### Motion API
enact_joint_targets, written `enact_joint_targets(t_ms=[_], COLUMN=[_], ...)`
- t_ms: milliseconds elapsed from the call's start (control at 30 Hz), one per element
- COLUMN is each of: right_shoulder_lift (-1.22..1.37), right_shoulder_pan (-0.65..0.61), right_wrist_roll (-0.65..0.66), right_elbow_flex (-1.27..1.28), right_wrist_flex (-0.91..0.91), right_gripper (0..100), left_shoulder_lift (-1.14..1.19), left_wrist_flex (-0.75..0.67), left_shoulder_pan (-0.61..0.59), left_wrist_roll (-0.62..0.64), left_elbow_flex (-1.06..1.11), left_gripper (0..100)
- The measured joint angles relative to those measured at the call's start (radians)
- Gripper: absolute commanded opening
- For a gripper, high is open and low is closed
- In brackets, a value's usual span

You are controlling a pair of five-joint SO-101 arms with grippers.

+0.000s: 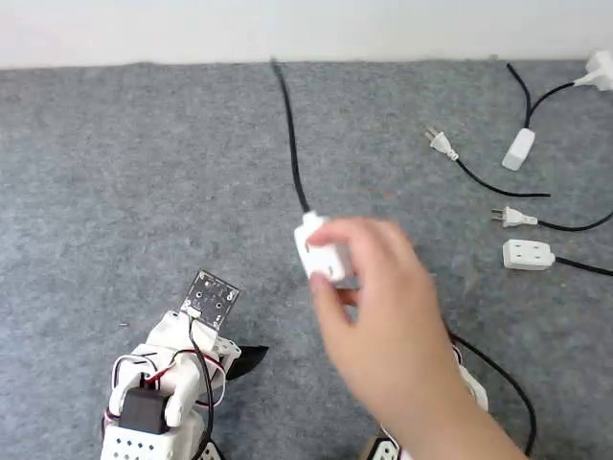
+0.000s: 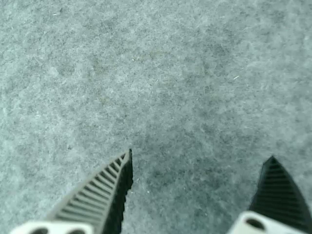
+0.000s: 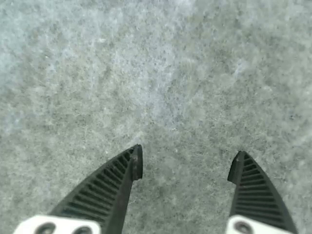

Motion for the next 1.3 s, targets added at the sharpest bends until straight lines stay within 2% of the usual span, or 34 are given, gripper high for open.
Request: enact_joint_targets(t_ms=[1300], right_shoulder_lift=[-0.020], right_shoulder_pan=[0.000], right_wrist_roll=[0.000], right_elbow_flex=[0.000], right_wrist_flex=[0.000], right_gripper=[29.6], left_shoulder_lift=[0.000], left_wrist_flex=[0.006], left_shoulder_pan=[0.002], left_wrist_roll=[0.000], left_elbow_flex=[0.000], left_gripper=[40])
